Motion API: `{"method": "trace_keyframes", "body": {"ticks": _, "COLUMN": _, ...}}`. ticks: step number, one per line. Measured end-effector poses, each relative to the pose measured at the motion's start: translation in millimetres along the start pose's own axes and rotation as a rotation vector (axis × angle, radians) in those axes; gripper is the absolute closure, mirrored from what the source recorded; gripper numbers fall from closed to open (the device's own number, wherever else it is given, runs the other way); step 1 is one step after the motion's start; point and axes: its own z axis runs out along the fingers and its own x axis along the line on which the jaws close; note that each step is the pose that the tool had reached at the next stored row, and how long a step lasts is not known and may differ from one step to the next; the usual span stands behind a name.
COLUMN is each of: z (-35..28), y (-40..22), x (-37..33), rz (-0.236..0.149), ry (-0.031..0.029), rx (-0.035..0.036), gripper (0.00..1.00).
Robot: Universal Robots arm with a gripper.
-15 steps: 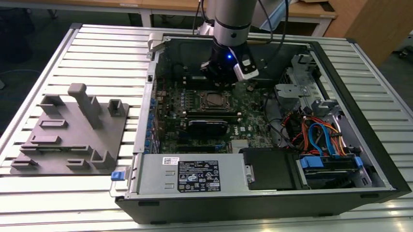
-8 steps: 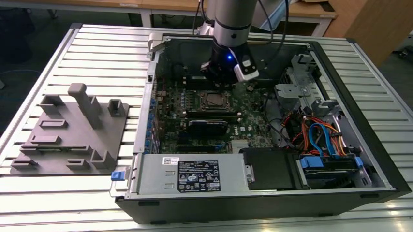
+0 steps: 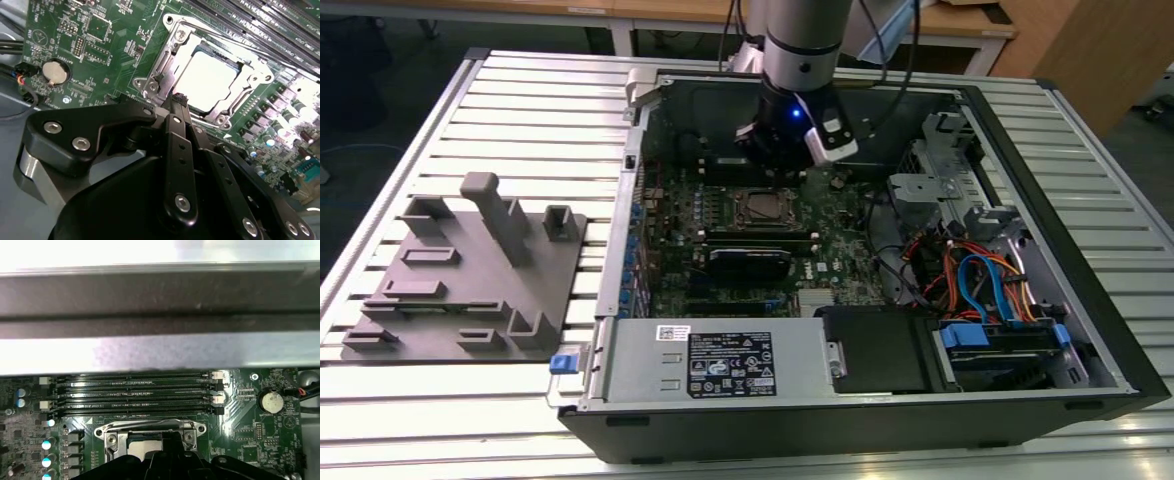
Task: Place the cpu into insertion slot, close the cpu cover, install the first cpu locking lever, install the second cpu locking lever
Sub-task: 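Install the second cpu locking lever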
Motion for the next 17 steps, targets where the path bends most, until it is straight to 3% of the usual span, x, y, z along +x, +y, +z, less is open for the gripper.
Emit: {"method": "trace_keyframes", "body": {"ticks": 17, "z": -2.3, "y": -5.0, "x": -0.3, "rz": 0.0, "ry": 0.0, "rx": 0.001, "gripper": 0.9}}
